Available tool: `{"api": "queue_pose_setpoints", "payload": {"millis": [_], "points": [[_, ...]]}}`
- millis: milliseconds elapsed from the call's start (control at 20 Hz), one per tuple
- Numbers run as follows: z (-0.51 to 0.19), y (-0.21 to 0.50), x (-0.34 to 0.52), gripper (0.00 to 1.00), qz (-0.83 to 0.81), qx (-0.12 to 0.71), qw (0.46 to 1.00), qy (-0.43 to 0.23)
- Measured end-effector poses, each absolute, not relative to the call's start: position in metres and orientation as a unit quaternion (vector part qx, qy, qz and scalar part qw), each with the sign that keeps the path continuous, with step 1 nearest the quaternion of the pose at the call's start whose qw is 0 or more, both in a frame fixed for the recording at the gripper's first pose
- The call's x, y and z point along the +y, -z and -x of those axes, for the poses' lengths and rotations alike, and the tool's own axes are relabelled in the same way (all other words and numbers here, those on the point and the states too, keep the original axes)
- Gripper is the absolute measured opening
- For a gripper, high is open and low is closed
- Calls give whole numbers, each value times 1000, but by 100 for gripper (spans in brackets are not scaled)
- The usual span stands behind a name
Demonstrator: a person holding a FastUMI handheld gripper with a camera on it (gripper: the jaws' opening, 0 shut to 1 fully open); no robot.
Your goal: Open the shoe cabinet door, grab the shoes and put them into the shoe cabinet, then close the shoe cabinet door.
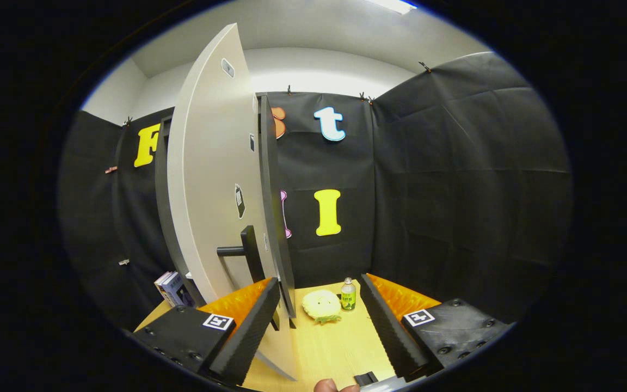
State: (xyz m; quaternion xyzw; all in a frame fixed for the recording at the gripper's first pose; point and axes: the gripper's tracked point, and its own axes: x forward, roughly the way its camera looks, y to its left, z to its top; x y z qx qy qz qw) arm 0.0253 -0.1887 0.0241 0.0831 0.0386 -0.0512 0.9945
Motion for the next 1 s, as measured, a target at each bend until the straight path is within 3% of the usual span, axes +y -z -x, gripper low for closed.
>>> {"api": "queue_pose_setpoints", "payload": {"millis": [450,1000], "points": [[-18,-26,-109,97,-91,42,994,36],[-58,-28,25,98,-94,44,994,-43]]}}
